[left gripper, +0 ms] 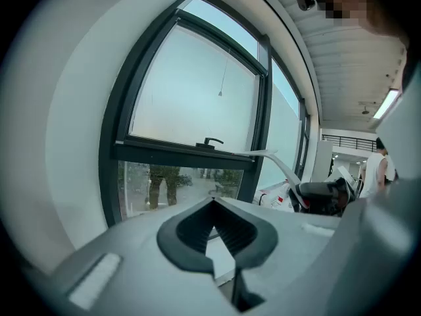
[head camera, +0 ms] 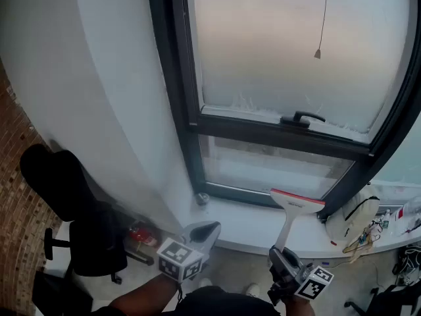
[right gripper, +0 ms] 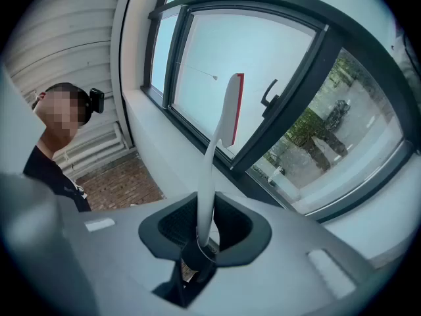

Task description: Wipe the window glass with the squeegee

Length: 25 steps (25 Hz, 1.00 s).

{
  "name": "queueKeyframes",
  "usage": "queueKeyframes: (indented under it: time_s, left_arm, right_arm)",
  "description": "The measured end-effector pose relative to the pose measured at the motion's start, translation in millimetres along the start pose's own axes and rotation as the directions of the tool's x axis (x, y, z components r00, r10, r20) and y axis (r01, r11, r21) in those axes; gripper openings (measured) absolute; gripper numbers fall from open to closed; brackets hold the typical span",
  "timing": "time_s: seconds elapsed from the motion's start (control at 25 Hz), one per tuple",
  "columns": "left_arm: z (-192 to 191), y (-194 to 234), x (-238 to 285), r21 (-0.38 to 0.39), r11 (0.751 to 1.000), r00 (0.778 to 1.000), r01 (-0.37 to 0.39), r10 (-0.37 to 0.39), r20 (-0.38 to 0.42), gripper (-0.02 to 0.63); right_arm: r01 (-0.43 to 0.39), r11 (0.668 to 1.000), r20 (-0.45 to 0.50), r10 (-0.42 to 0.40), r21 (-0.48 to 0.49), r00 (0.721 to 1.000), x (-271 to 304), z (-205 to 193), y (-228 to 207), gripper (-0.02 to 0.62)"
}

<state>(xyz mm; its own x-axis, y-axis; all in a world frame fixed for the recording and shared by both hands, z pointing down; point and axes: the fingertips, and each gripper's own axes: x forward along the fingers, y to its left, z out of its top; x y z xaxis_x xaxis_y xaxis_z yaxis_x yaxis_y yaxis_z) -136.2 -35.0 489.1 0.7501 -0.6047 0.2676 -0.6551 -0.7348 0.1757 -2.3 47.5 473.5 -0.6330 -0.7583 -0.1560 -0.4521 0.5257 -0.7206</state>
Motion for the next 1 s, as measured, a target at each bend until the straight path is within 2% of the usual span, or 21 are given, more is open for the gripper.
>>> queueKeyframes:
  time_s: [0.36,0.56,0.76,1.0]
  left_arm:
    - [-2,-4,1,0.02,1.0,1.0,-0.005,0.005,-0.002,0.001]
    - [-4,-4,-1,0.021,1.0,1.0,-0.01,0.01,-0.01,0.001]
    - [0,-6,-1,0.007,1.0,1.0,-0.005,0.005,-0.002,0.001]
    - [2,-5,-4,0.012,1.0,1.0,-0.001,0.0,0.008,0.001]
  right_arm:
    - [-0.003,1.0,0.0,0.003,0.003,1.0,-1,-2,-4,0.089]
    - [-0.142,0.988,0.06,0.138,0.065,0.989,2,7,15,0.098]
    - [-0.1,0.995,0.002,0.1,0.026,0.995,10,0,11,0.098]
    - [-0.083,0.996,-0.024,0.083,0.011,0.996,15,-6,9,0.098]
